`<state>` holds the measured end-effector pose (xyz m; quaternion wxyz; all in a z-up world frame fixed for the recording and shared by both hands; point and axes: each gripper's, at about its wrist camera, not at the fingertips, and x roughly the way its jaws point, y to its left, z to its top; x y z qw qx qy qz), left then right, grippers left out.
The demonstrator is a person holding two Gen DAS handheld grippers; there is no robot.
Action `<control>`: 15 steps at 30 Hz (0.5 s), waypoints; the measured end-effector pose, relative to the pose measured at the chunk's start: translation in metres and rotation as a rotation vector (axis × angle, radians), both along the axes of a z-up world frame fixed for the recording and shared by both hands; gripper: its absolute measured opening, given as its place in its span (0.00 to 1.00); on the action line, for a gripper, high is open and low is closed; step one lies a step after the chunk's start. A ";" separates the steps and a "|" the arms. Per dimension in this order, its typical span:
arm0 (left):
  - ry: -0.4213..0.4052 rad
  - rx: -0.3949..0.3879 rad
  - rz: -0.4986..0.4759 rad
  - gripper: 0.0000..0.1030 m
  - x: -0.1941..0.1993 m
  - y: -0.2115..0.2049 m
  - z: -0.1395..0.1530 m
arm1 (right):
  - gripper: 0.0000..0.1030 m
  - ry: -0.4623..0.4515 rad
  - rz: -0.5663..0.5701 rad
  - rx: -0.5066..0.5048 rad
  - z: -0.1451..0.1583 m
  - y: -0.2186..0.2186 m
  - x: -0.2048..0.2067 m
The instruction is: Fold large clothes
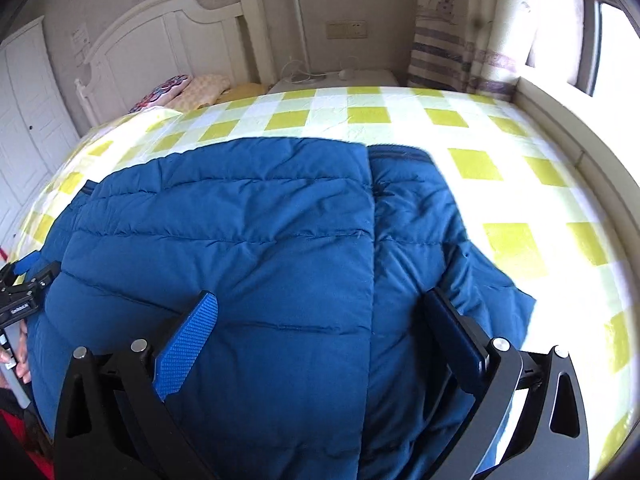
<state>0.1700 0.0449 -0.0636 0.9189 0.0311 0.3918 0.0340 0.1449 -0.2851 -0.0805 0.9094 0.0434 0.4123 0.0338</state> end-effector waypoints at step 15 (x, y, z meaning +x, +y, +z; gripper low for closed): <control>-0.011 0.048 -0.230 0.98 -0.043 -0.100 -0.012 | 0.96 -0.082 0.321 -0.203 -0.016 0.112 -0.064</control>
